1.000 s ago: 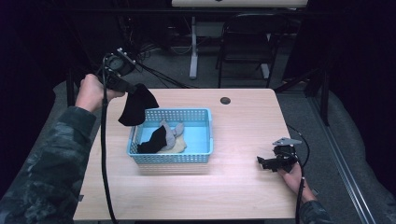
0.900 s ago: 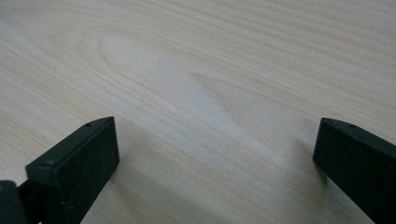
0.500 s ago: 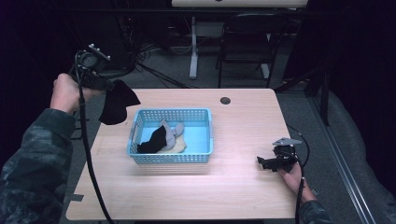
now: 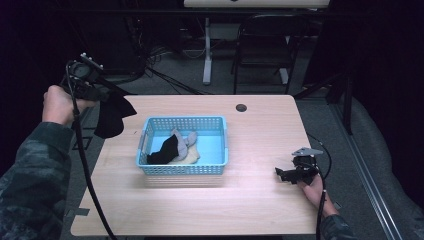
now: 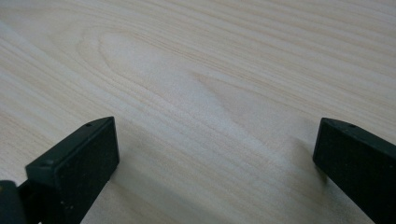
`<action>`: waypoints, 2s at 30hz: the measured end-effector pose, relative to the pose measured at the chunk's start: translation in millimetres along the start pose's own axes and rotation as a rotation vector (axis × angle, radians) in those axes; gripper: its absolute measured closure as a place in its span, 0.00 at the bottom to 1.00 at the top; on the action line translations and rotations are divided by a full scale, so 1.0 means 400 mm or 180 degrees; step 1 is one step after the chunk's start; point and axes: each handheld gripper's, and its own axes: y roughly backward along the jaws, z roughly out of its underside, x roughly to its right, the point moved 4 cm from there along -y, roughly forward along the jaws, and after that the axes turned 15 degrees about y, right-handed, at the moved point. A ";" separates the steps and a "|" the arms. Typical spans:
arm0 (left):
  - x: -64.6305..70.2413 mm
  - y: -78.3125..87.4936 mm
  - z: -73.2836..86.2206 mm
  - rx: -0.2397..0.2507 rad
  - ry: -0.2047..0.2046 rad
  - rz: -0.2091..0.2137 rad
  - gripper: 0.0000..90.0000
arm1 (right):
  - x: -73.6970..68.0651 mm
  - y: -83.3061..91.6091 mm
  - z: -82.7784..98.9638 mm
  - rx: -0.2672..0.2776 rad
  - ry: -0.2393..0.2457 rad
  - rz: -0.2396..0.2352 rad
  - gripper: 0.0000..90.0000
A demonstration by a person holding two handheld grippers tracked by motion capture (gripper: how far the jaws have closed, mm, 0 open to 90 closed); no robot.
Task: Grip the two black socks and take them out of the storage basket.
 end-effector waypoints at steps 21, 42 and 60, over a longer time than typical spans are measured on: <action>-0.050 -0.131 0.075 -0.0265 0.0186 0.0016 0.96 | 0.000 0.000 0.000 -0.0003 0.0001 -0.0003 0.00; -0.040 -0.333 0.172 -0.0658 0.0359 0.0201 0.96 | -0.001 -0.001 -0.001 0.0017 -0.0010 -0.0007 0.00; -0.011 -0.450 0.244 -0.0822 0.0593 0.0442 0.68 | -0.001 -0.001 -0.001 0.0016 -0.0012 -0.0006 0.00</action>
